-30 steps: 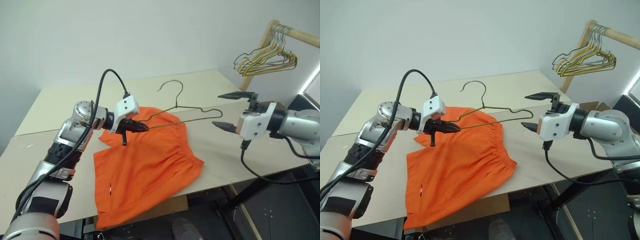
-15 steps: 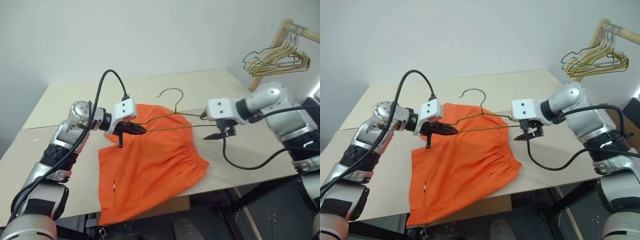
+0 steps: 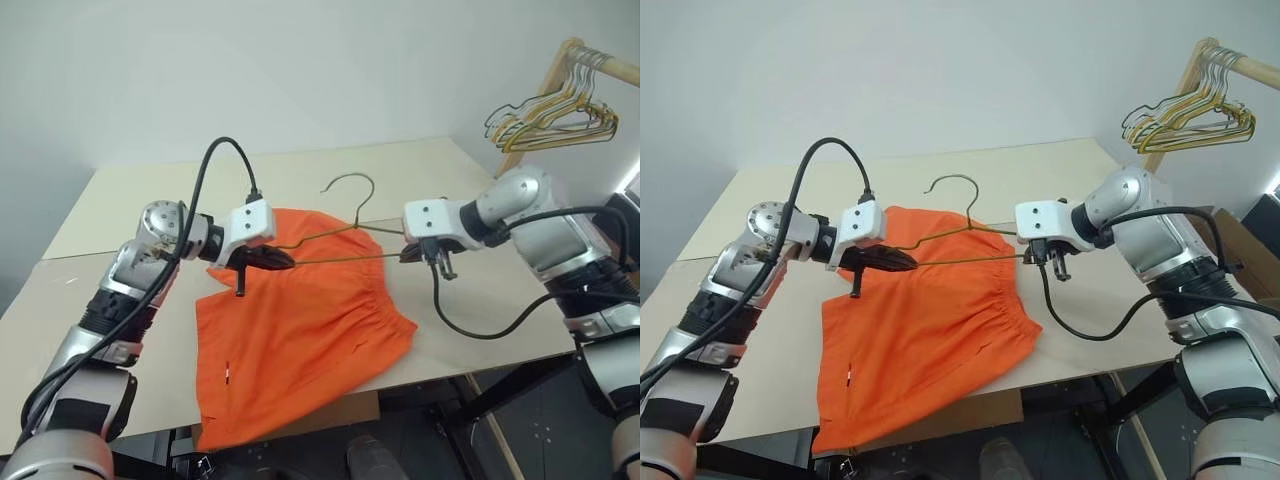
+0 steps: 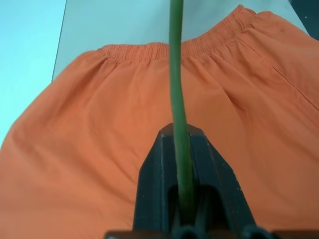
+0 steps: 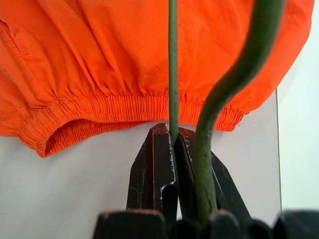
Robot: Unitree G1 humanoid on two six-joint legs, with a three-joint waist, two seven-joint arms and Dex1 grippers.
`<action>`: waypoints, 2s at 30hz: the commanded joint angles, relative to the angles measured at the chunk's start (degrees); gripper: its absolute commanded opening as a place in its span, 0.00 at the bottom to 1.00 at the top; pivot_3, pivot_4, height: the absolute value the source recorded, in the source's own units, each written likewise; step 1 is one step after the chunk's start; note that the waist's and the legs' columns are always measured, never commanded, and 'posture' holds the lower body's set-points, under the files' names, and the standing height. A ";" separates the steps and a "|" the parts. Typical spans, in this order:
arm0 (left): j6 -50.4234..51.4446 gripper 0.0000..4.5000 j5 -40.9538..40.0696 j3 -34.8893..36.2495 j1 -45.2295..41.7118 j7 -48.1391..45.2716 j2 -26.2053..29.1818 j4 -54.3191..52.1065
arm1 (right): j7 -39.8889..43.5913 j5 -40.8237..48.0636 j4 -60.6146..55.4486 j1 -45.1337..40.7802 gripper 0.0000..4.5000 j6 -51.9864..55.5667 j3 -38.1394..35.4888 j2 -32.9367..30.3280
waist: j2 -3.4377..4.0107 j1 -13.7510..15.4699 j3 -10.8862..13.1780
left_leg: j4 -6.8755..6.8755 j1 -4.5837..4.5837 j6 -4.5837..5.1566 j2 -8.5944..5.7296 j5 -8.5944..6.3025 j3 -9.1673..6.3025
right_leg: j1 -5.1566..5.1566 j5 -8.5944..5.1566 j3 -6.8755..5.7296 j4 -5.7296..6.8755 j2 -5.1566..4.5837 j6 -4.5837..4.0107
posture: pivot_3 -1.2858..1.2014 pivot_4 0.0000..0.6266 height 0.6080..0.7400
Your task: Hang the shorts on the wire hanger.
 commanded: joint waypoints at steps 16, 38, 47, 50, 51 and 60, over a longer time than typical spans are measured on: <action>4.37 0.99 -17.27 18.41 9.62 5.80 -3.83 -9.89 | -10.53 24.04 -19.10 43.33 0.00 46.39 -33.91 -10.28 | 0.05 1.57 -0.05 | 0.17 -0.01 0.01 -0.01 -0.01 -0.12 | 0.14 0.00 -0.10 0.02 -0.03 0.00 | 0.41 0.00 1.00; 8.12 0.99 -24.14 18.23 18.75 4.19 -0.18 -23.20 | -11.08 34.79 -4.71 39.28 0.00 57.13 -27.29 -11.57 | 0.07 7.18 -0.09 | 0.32 -0.03 0.02 -0.01 -0.02 0.04 | 0.18 0.01 0.00 -0.05 -0.02 -0.02 | 0.44 0.00 1.00; 7.39 0.99 -23.81 18.28 19.81 4.77 0.06 -23.90 | -4.08 37.64 -6.06 42.50 0.00 53.22 -25.61 -18.57 | 0.07 8.69 -0.09 | 0.41 -0.04 0.01 -0.01 -0.03 0.05 | 0.19 0.02 -0.02 -0.05 -0.01 -0.03 | 0.45 0.00 1.00; 6.96 0.99 -23.51 18.02 20.03 4.71 0.14 -23.75 | -4.23 35.99 -3.56 38.35 0.00 52.42 -21.67 -16.57 | 0.07 8.63 -0.09 | 0.41 -0.03 0.01 0.00 -0.04 0.08 | 0.19 0.02 0.00 -0.05 0.00 -0.04 | 0.45 0.00 1.00; 6.85 0.99 -23.43 17.91 20.00 4.71 0.14 -23.72 | -4.62 35.44 -2.47 36.84 0.00 52.17 -20.54 -15.57 | 0.07 8.56 -0.09 | 0.42 -0.01 0.01 0.01 -0.04 0.10 | 0.19 0.04 0.00 -0.04 0.01 -0.06 | 0.45 0.00 1.00; 6.48 0.99 -22.74 17.99 19.39 4.91 1.06 -23.47 | -7.40 29.19 11.49 25.15 0.00 49.32 -12.97 -6.65 | 0.07 9.21 -0.09 | 0.42 -0.06 0.01 0.01 -0.04 0.10 | 0.14 0.07 0.01 -0.06 0.02 -0.09 | 0.46 0.00 1.00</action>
